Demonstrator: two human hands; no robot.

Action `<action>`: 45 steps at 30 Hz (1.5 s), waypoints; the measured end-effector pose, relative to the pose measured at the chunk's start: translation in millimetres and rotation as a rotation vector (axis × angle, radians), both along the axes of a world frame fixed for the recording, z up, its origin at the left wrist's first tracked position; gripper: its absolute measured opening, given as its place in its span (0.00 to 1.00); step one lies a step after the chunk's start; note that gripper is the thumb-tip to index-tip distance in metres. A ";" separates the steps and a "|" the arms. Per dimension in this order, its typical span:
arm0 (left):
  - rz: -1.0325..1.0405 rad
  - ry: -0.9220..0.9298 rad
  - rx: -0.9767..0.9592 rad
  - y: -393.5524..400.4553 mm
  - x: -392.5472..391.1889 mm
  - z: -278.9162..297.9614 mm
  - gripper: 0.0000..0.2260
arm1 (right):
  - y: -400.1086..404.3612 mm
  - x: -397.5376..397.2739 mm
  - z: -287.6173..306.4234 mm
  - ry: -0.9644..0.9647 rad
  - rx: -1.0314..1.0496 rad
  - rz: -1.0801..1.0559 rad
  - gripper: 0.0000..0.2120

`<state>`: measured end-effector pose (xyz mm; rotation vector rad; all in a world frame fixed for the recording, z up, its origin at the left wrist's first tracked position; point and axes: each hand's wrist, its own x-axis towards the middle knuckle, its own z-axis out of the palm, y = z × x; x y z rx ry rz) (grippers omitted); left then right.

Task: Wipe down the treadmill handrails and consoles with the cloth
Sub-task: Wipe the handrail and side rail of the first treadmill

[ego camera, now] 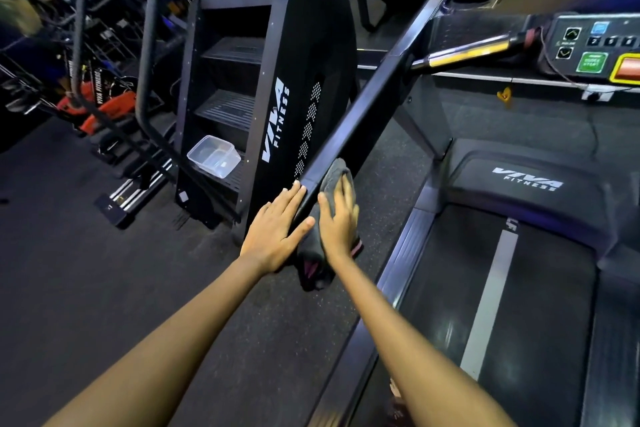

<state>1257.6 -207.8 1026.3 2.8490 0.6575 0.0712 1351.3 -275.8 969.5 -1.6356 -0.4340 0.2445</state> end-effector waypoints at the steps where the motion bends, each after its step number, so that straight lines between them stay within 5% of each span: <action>1: 0.012 -0.037 -0.040 0.4 1.0 0.8 0.38 | -4.6 -14.3 -2.1 -0.033 -0.018 0.006 0.29; 8: -0.066 -0.138 0.012 11.1 62.2 13.1 0.26 | -3.9 -36.2 -26.1 -0.169 -0.071 -0.004 0.27; 16: -0.087 0.023 -0.012 19.3 77.6 3.5 0.38 | 8.2 22.8 -5.9 -0.047 0.013 -0.073 0.31; 21: -0.082 0.038 0.009 19.6 77.3 2.7 0.39 | 1.2 -12.7 -31.7 -0.083 -0.008 0.009 0.28; 29: -0.091 0.043 0.040 19.9 78.2 0.8 0.38 | 22.2 76.1 -10.8 0.066 0.015 -0.009 0.25; 36: -0.116 0.022 0.069 16.2 76.1 4.4 0.44 | 8.0 17.7 -22.7 -0.039 0.011 0.003 0.28; 45: -0.101 -0.002 0.046 16.1 76.1 4.6 0.43 | 28.2 110.4 -6.0 0.135 -0.035 -0.032 0.23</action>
